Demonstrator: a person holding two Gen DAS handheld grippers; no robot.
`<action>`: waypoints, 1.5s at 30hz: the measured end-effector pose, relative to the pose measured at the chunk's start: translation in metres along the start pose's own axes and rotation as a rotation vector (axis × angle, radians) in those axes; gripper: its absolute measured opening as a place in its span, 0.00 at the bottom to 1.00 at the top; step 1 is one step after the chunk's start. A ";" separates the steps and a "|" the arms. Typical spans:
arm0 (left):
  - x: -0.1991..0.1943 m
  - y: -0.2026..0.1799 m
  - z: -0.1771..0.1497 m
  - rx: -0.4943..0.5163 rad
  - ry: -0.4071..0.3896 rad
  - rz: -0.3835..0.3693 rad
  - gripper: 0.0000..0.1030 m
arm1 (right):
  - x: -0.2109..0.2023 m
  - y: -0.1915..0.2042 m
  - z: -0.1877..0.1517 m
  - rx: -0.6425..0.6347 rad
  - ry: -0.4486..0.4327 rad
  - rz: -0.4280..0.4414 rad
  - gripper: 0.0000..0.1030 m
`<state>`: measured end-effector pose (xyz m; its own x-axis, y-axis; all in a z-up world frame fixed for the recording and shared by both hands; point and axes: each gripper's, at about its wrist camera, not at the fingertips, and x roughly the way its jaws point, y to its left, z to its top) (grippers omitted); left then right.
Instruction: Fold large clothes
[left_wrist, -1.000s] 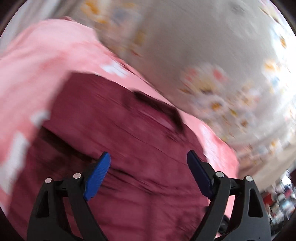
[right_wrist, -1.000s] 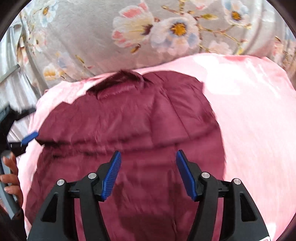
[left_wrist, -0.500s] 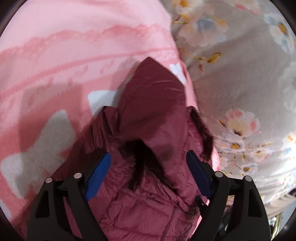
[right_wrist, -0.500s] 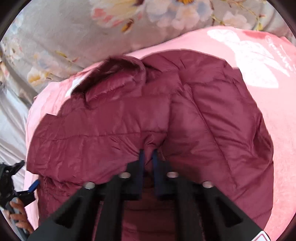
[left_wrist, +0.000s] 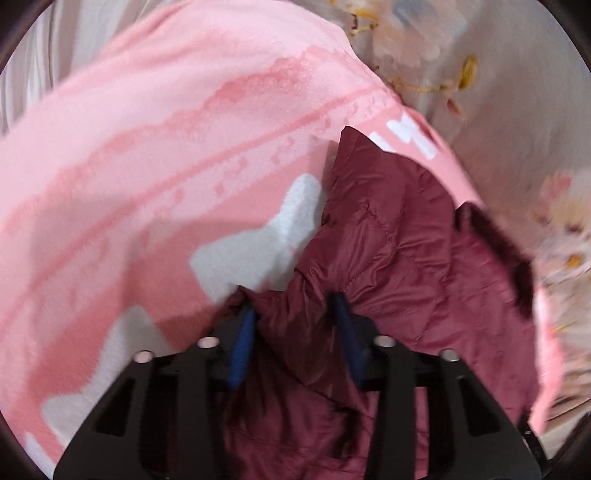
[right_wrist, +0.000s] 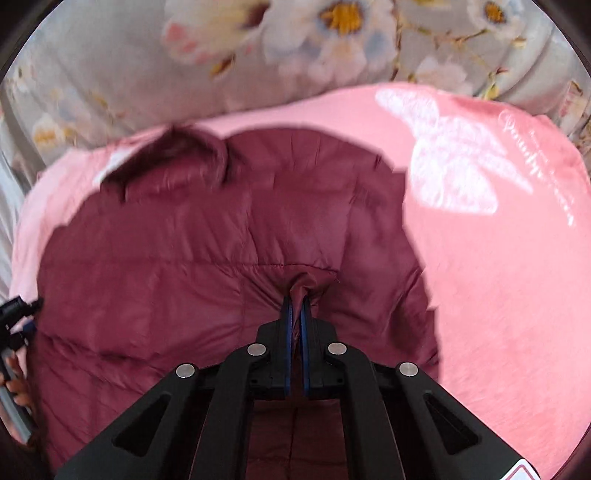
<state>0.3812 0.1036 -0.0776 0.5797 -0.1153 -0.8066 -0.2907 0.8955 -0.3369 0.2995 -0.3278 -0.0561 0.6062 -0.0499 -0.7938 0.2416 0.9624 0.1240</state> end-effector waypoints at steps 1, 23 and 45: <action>0.000 -0.001 -0.001 0.025 -0.007 0.036 0.23 | 0.005 0.004 -0.003 -0.013 0.002 -0.009 0.03; -0.032 -0.087 -0.011 0.250 0.031 -0.064 0.22 | -0.024 0.092 0.015 -0.151 -0.045 0.133 0.14; -0.013 -0.071 -0.061 0.352 -0.044 -0.028 0.22 | -0.003 0.055 -0.029 -0.077 -0.016 0.041 0.09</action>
<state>0.3485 0.0150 -0.0727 0.6185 -0.1302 -0.7749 0.0015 0.9864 -0.1646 0.2895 -0.2669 -0.0640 0.6269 -0.0139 -0.7790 0.1581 0.9813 0.1097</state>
